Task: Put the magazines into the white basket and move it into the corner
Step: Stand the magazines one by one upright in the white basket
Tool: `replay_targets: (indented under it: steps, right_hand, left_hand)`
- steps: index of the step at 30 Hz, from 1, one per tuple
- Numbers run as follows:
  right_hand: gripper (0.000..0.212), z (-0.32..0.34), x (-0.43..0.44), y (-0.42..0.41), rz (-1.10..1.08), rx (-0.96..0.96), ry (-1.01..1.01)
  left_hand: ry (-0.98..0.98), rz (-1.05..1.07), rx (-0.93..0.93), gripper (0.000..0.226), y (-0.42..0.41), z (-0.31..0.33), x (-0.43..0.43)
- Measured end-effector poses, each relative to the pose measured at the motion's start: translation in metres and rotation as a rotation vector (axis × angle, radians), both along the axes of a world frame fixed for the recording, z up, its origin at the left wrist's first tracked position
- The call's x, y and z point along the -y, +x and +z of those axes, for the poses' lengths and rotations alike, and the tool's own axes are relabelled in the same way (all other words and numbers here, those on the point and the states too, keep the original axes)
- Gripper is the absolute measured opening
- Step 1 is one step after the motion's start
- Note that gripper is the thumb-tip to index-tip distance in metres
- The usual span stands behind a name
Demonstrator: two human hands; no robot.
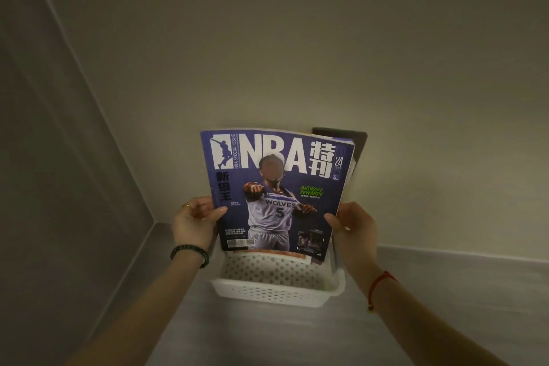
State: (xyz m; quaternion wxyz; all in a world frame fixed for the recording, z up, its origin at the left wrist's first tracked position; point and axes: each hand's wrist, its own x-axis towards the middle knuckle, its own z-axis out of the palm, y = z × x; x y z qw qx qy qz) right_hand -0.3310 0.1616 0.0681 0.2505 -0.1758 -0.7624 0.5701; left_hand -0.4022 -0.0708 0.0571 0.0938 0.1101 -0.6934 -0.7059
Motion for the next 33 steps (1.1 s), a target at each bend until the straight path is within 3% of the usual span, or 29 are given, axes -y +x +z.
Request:
replay_targets:
  steps: [6,9,15,19,23,28,33]
  right_hand:
    - [0.016,-0.023,-0.001,0.001,-0.065,0.21,0.059]
    - [0.006,-0.019,-0.006,-0.002,-0.063,0.241,0.099]
    - [0.016,-0.006,-0.017,0.013,0.032,0.279,0.043]
    - [0.018,-0.017,-0.039,0.059,0.102,0.287,-0.042]
    - [0.016,-0.035,-0.084,0.122,0.075,0.316,-0.072]
    - [0.016,-0.045,-0.158,0.205,0.02,0.373,-0.105]
    - [0.016,-0.045,-0.253,0.291,-0.09,0.424,-0.091]
  left_hand:
    - [0.02,-0.015,0.098,0.01,0.003,-0.019,0.0]
    - [-0.012,-0.009,0.153,0.011,-0.002,-0.019,-0.001]
    - [-0.034,0.011,0.149,0.018,0.03,-0.009,-0.008]
    - [-0.008,-0.03,0.154,0.01,0.079,-0.004,-0.032]
    - [0.042,-0.157,0.188,0.011,0.133,-0.005,-0.083]
    - [0.105,-0.445,0.396,0.027,0.202,-0.01,-0.178]
    - [0.198,-0.647,0.569,0.027,0.272,-0.02,-0.286]
